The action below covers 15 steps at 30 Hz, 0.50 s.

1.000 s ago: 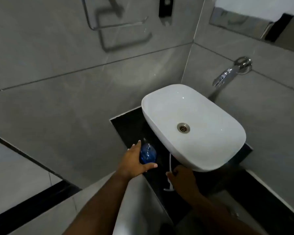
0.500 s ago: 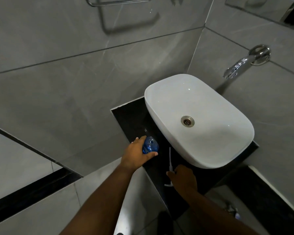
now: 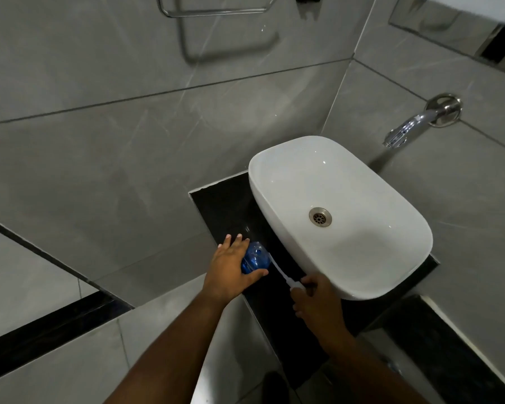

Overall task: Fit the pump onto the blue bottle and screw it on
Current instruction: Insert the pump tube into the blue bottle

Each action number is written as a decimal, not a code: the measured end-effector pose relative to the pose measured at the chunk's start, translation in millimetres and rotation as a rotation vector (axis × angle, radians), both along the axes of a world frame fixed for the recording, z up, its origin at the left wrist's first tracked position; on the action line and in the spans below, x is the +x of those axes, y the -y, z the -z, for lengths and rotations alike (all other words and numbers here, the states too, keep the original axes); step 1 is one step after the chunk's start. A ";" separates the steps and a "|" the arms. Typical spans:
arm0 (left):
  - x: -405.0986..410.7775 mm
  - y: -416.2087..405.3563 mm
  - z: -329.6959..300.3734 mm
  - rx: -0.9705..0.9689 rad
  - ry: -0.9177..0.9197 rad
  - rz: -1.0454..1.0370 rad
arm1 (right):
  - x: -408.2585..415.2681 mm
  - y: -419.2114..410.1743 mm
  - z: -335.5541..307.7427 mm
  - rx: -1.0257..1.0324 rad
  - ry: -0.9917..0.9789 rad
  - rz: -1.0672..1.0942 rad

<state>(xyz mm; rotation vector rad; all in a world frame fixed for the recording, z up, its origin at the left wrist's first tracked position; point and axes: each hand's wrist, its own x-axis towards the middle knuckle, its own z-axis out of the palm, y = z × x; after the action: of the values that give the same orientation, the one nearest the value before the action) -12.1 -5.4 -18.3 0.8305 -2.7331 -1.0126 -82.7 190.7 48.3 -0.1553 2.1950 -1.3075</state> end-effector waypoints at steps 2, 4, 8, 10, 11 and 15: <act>-0.6 2.0 2.6 -0.021 -0.007 0.013 | 0.0 3.7 -21.9 0.002 -0.061 -0.001; -1.1 3.2 4.8 -0.033 -0.016 0.023 | -1.8 8.8 -41.9 0.077 -0.243 -0.047; -1.7 6.4 6.0 -0.051 -0.020 0.050 | -19.9 23.3 -85.0 0.180 -0.658 -0.191; -1.5 7.3 6.0 -0.058 -0.017 0.056 | -31.1 33.7 -107.0 0.205 -0.711 -0.318; -1.5 7.3 5.9 -0.060 -0.017 0.058 | -35.7 39.5 -116.0 0.219 -0.732 -0.381; -1.1 7.3 5.6 -0.037 -0.013 0.055 | -43.9 63.1 -132.0 0.261 -0.808 -0.580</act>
<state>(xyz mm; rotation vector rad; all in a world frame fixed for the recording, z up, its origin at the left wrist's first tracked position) -13.2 -12.7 -23.9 0.7442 -2.7688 -0.9705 -126.5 127.6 180.2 -1.2949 2.6125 -0.6642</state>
